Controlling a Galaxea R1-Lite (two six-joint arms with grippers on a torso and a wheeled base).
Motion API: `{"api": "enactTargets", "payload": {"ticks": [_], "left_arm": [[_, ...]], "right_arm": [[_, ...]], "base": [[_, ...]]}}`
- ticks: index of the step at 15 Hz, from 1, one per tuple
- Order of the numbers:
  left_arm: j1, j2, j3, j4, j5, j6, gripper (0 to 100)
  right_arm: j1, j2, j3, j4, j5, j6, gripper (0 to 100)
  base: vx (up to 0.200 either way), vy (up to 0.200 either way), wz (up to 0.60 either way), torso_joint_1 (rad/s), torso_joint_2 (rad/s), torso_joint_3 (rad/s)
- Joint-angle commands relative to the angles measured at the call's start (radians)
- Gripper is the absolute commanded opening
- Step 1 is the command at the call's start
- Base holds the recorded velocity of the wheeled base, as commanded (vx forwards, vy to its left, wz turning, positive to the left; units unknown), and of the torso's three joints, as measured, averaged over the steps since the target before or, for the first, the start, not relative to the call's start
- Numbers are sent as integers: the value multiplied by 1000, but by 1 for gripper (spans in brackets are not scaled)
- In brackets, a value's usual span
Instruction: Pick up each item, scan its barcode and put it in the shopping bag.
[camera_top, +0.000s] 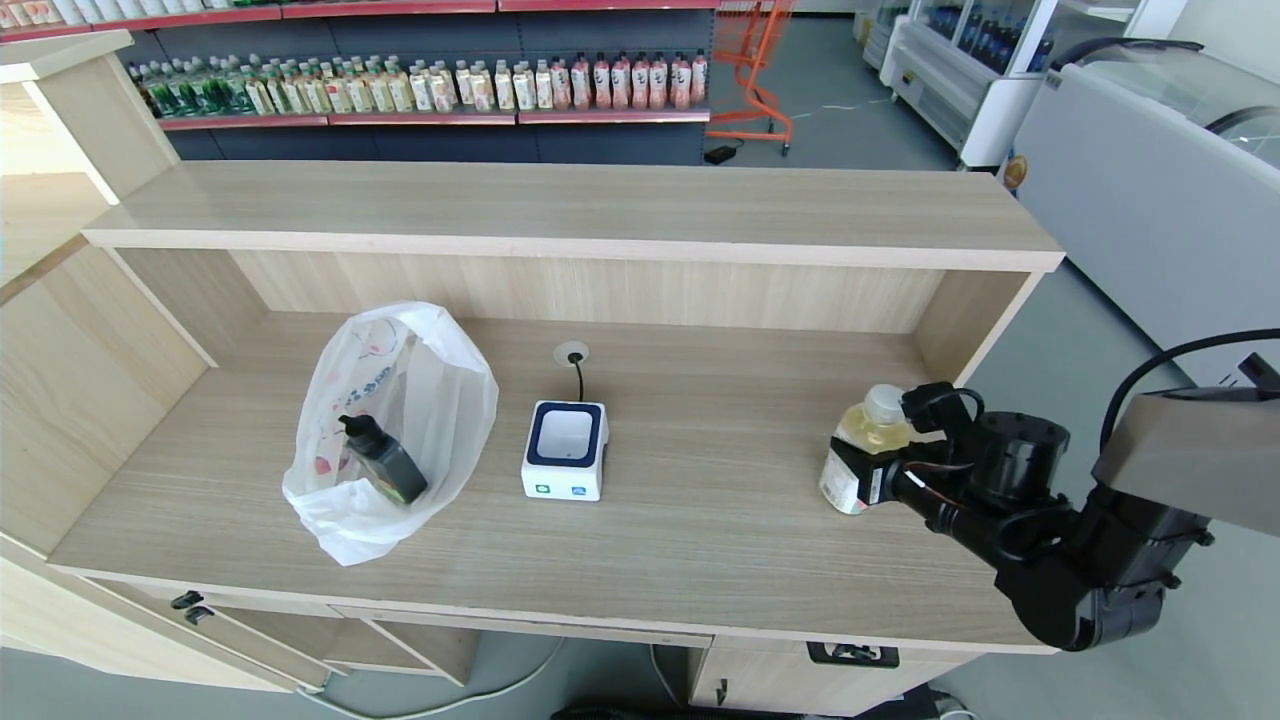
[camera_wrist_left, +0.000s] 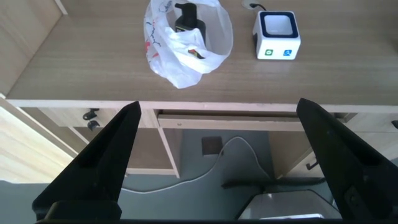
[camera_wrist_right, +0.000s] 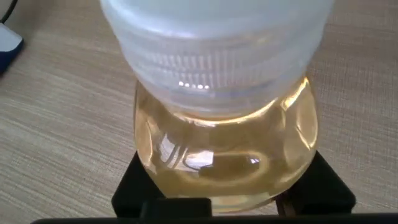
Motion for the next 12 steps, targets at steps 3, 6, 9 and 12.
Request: {"api": "enactTargets", "payload": {"ticks": [3,6,9,12], "left_arm": [[0,0,0,0,1,0,100],[0,0,0,0,0,0,100],[0,0,1,0,0,0,100],[0,0,0,0,1,0,100]], "right_arm": [[4,26,22,-9,-10,-75,0],[-19,13,81,-32,-10,-155,0],[-24,-19,29,-12,-67,-100,0],[11,-151,-41,126,-148,75,0]], "base": [[0,0,0,0,0,0],[0,0,0,0,0,0],[0,0,0,0,0,0],[0,0,0,0,0,0]]}}
